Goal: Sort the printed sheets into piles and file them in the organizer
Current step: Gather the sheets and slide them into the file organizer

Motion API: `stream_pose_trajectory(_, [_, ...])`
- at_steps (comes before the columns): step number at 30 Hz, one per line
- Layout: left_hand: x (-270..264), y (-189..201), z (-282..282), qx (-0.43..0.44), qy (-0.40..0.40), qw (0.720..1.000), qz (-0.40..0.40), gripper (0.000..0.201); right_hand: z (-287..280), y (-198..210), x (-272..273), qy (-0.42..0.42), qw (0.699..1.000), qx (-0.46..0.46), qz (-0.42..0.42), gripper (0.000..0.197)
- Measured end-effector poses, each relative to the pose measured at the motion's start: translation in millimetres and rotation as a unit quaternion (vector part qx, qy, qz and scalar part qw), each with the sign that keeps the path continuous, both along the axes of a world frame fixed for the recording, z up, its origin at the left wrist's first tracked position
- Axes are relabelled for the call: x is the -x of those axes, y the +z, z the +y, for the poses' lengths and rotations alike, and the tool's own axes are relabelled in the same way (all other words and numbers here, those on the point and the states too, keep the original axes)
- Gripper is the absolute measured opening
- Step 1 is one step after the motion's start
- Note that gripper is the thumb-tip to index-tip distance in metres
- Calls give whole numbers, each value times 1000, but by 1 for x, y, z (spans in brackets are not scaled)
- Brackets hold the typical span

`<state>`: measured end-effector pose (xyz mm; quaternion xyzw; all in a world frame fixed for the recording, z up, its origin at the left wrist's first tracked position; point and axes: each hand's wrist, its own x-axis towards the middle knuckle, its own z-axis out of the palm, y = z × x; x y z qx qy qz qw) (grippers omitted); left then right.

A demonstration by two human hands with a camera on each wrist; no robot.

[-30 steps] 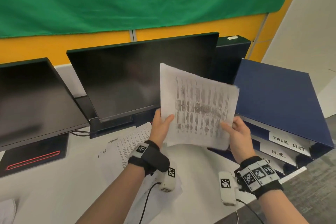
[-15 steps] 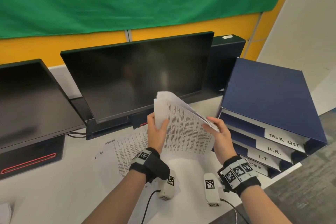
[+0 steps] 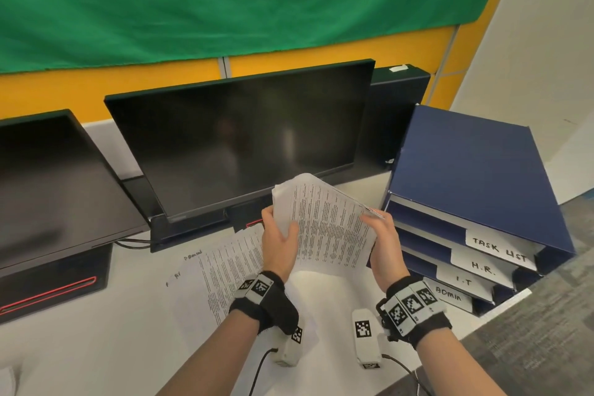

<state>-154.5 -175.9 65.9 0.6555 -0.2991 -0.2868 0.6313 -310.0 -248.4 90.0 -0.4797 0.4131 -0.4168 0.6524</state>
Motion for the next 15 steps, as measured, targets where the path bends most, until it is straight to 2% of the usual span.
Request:
stream_pose_trajectory(3, [1, -7, 0, -2, 25, 999, 42, 25, 4, -6, -7, -15, 1000, -5, -22, 18])
stream_pose_trajectory(7, [3, -21, 2, -21, 39, 995, 89, 12, 7, -22, -11, -45, 996, -78, -23, 24])
stream_pose_trajectory(9, [4, -28, 3, -33, 32, 993, 112, 15, 8, -29, -12, -45, 993, -104, -19, 32])
stream_pose_trajectory(12, [1, -42, 5, -67, 36, 985, 156, 22, 7, -34, -15, -47, 993, -109, -15, 24])
stream_pose_trajectory(15, [-2, -48, 9, -88, 23, 981, 172, 29, 4, -41, -16, -51, 992, -118, -9, 35])
